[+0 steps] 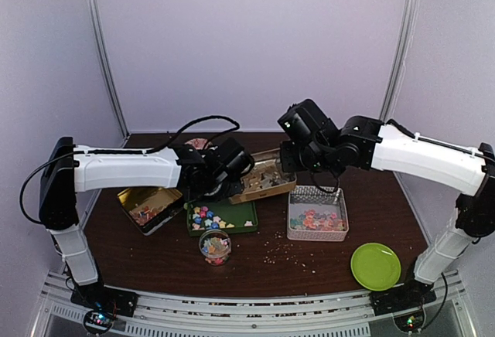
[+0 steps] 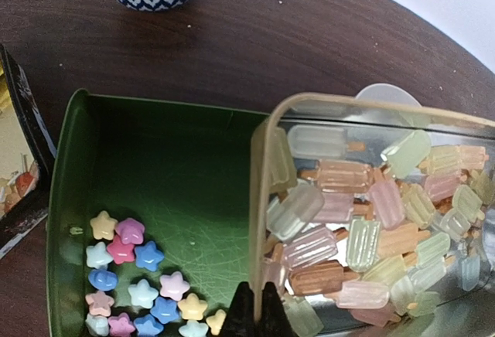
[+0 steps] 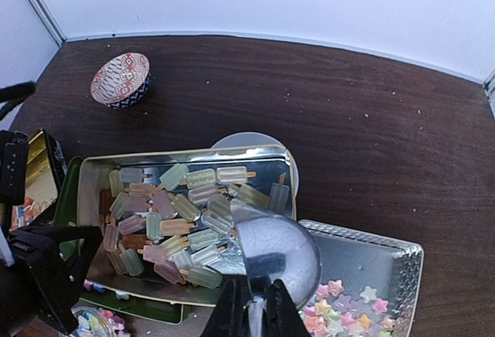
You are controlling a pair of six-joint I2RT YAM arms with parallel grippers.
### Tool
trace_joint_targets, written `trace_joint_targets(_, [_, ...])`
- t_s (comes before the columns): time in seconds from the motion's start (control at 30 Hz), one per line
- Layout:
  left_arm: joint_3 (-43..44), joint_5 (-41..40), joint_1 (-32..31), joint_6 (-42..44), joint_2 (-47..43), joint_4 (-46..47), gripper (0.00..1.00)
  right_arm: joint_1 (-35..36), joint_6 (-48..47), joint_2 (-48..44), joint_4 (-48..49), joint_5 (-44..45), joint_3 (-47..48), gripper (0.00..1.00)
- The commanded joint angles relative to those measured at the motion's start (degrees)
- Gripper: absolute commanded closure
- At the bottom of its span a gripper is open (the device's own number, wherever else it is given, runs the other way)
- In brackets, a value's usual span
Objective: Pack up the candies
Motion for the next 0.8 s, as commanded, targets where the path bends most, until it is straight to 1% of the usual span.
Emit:
trace_joint_targets(0.0, [-0.37, -2.9, -0.36, -0.2, -4.02, 6.36, 1.0, -3.15, 5.13, -2.48, 4.25, -8.97, -5.67, 1.0])
trace_joint_targets(0.1, [-1.34, -2.89, -0.36, -0.19, -4.8, 6.96, 1.0, -5.14, 8.82, -4.09, 9.41, -15.86, -10.25, 1.0])
trace_joint_targets(0.2, [-1.87, -2.84, -0.36, -0.22, -4.95, 7.28, 1.0, -5.7, 10.33, -5.26, 14.72, -20.56, -12.75, 1.0])
trace_joint_targets(0.3, [-2.7, -2.46, -0.27, -0.33, -4.95, 8.34, 1.0, -5.64, 10.67, -5.68, 17.42, -23.79, -12.72, 1.0])
trace_joint_targets(0.4, [-3.32, -1.23, -0.2, -0.74, -5.02, 9.66, 1.0, -5.53, 9.64, -5.83, 16.33, -25.25, -10.89, 1.0])
trace_joint_targets(0.5, [-4.53, 0.64, 0.5, -1.8, -5.4, 11.31, 1.0, -5.11, 8.24, -7.32, 13.6, -24.4, -8.73, 1.0])
trace_joint_targets(0.6, [-5.84, 1.95, 1.56, -2.89, -6.05, 12.31, 1.0, -4.9, 7.01, -10.93, 10.91, -21.04, -7.74, 1.0])
trace_joint_targets(0.77, [-6.03, 1.2, 2.1, -3.12, -6.41, 11.79, 1.0, -4.91, 3.72, -14.12, 4.75, -15.39, -4.96, 1.0])
